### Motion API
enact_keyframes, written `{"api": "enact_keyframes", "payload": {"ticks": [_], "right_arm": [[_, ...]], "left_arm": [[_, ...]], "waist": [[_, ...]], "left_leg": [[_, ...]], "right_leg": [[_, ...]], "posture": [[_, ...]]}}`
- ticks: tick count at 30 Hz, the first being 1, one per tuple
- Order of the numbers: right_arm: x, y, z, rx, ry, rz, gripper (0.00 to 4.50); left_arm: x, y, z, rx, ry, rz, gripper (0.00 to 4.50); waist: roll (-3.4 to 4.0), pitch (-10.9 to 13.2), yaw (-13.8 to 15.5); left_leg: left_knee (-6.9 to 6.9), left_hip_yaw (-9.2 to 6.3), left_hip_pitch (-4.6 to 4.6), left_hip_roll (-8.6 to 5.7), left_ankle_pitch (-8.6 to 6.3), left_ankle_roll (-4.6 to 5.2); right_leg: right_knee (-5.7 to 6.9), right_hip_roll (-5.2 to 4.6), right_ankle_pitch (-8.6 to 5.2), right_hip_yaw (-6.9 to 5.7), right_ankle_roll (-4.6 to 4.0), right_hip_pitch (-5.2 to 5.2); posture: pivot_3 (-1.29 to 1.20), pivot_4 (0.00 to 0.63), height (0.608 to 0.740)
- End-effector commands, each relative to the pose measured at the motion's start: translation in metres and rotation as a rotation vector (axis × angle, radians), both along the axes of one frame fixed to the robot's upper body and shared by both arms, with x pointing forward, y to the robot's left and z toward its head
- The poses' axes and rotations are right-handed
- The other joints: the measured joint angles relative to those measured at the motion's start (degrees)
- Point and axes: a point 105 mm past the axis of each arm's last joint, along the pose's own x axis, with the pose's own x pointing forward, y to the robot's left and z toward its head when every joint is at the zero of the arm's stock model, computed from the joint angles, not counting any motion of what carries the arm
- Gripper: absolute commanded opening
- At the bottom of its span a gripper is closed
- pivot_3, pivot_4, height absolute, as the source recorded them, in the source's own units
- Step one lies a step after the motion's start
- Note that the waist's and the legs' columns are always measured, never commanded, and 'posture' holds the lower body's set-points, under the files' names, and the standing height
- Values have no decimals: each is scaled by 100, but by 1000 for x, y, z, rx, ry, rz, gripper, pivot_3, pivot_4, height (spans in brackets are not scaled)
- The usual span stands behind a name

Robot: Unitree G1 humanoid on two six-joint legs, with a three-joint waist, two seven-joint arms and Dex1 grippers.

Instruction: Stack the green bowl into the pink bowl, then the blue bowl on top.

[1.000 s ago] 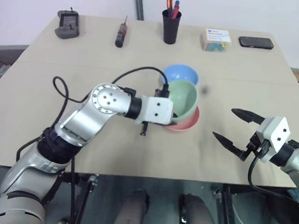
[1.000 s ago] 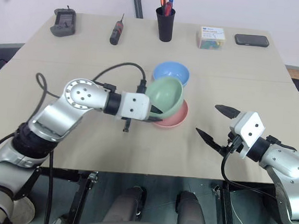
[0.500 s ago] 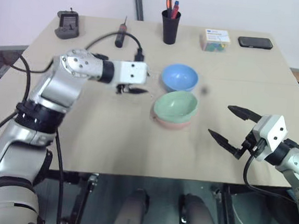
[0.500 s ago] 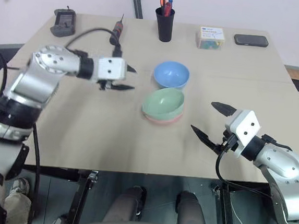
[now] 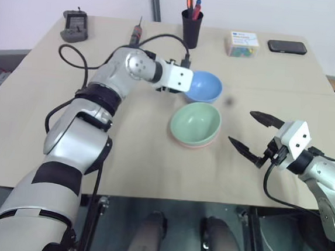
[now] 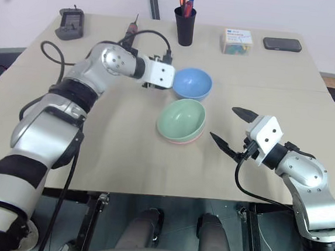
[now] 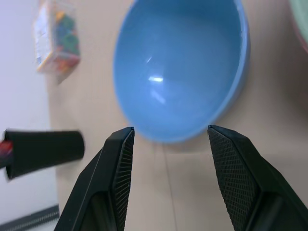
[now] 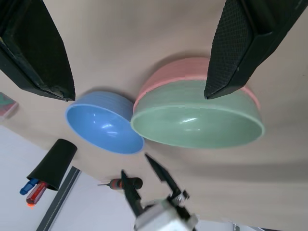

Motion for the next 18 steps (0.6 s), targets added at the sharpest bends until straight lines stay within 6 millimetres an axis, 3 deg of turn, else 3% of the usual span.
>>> {"api": "enact_keyframes", "payload": {"ticks": [1,12,15,18], "right_arm": [[-6,1,8,9,-51,-3,4500],[-9,-2,5,8,-52,-36,4500],[-9,-1,5,6,-51,-33,4500],[-8,-1,5,4,-51,-30,4500]], "left_arm": [[0,-12,4,26,-14,-43,2578],[6,-33,-18,99,-70,-40,2578],[5,-36,-24,124,-73,-63,1816],[3,-37,-27,121,-65,-70,523]], "waist": [[0,0,15],[-2,1,43],[-2,1,42],[-2,1,44]], "left_leg": [[1,0,-1,0,0,0],[7,0,-2,-4,0,0],[6,0,-1,-4,0,1],[6,1,-1,-4,0,0]], "right_leg": [[0,0,0,-1,0,0],[1,-4,1,0,3,1],[2,-3,1,0,3,1],[2,-3,1,0,3,1]], "posture": [[0,150,740],[0,150,740],[0,150,740],[0,150,740]]}}
